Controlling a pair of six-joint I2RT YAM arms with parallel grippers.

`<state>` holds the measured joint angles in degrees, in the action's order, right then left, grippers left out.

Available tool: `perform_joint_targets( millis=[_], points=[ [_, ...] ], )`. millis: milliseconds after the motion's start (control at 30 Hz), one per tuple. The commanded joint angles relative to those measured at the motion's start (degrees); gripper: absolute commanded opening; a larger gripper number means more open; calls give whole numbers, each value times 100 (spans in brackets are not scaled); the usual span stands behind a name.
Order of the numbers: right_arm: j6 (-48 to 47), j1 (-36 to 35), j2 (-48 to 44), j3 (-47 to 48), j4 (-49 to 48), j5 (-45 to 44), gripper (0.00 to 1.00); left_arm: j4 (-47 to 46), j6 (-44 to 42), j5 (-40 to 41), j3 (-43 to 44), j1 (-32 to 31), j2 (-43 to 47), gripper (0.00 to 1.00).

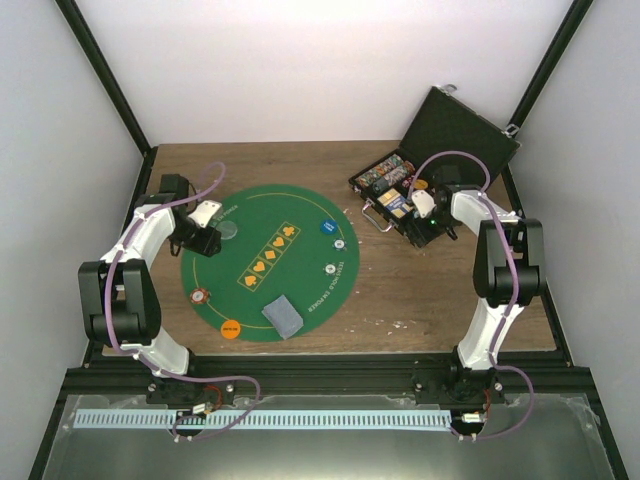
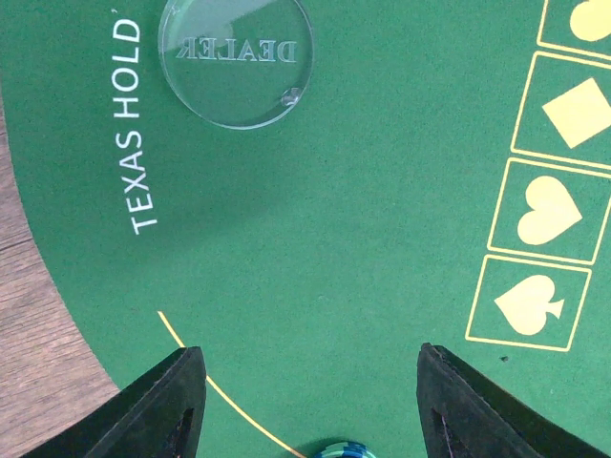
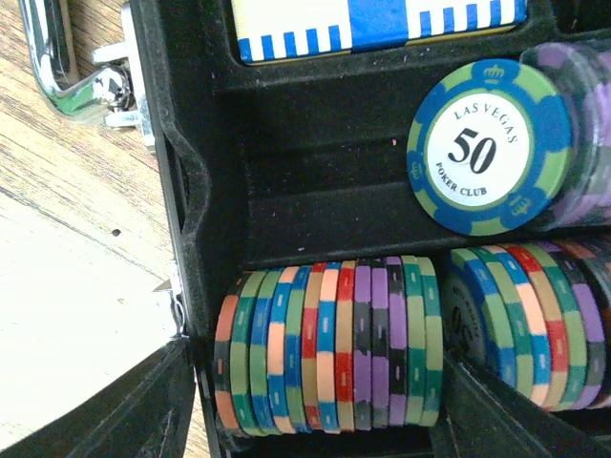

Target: Distribute texas hold em gaming equipment

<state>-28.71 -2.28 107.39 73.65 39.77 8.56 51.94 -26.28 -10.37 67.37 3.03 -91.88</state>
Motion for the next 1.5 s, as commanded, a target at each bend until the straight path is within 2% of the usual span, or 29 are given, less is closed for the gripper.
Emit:
perform_joint_targets(
  millis=[0,133,333,533,733,1233,1467],
  points=[
    [177,135,-170,200,-117,598,63,6,-96,-26,4,31,-8,62],
    [183,249,-186,188,-118,630,64,0,-96,-26,-14,31,3,62],
    [134,260,-154,156,-96,879,71,-1,-101,-18,-9,32,3,62],
    [138,306,-131,161,-77,750,67,17,-88,-9,33,31,-3,62],
    [133,368,-173,111,-81,660,58,35,-94,-9,65,32,-17,62],
    [53,378,-21,-19,-54,541,61,35,-99,-4,49,36,7,62],
    [57,378,197,-29,-61,446,48,9,-96,-9,-12,41,28,62]
  ],
)
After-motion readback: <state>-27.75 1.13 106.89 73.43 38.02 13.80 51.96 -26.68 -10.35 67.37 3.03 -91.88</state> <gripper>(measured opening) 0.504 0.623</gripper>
